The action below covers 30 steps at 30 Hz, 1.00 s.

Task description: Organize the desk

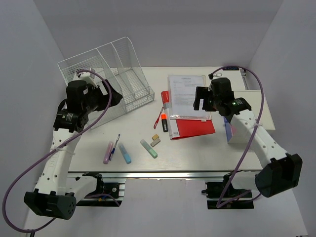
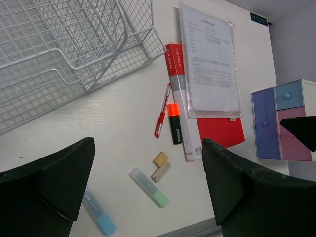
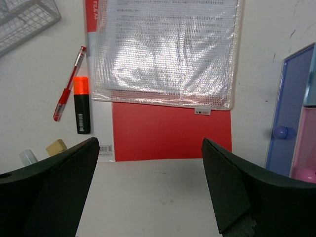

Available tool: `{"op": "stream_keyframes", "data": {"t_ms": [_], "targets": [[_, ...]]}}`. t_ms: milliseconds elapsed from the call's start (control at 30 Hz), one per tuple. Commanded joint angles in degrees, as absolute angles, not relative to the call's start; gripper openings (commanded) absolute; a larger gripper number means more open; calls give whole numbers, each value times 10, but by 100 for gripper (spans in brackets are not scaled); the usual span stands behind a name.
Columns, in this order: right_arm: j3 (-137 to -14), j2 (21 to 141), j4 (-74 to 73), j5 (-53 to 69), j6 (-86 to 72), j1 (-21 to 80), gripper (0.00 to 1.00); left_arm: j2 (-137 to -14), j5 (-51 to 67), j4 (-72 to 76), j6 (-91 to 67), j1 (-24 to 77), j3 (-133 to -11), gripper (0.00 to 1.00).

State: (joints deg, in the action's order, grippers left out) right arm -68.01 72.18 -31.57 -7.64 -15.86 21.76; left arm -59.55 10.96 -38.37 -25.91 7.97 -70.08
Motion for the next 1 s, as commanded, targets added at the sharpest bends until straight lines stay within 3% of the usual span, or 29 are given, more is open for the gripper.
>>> {"op": "stream_keyframes", "data": {"t_ms": [0, 233, 433, 700, 967], "targets": [[-716, 753, -316, -86, -154, 217, 90, -613, 117, -361, -258, 78, -697, 98], [-799, 887, -345, -97, -178, 196, 89, -707, 144, -331, -294, 90, -734, 98], [-897, 1009, -374, -88, -173, 161, 89, -823, 67, -301, -285, 212, -802, 98], [-1007, 1172, -372, -140, -153, 141, 89, -989, 147, -263, -270, 234, -868, 98], [-1104, 1287, -374, -187, -163, 119, 85, -1025, 169, -286, -254, 248, -899, 98]]}}
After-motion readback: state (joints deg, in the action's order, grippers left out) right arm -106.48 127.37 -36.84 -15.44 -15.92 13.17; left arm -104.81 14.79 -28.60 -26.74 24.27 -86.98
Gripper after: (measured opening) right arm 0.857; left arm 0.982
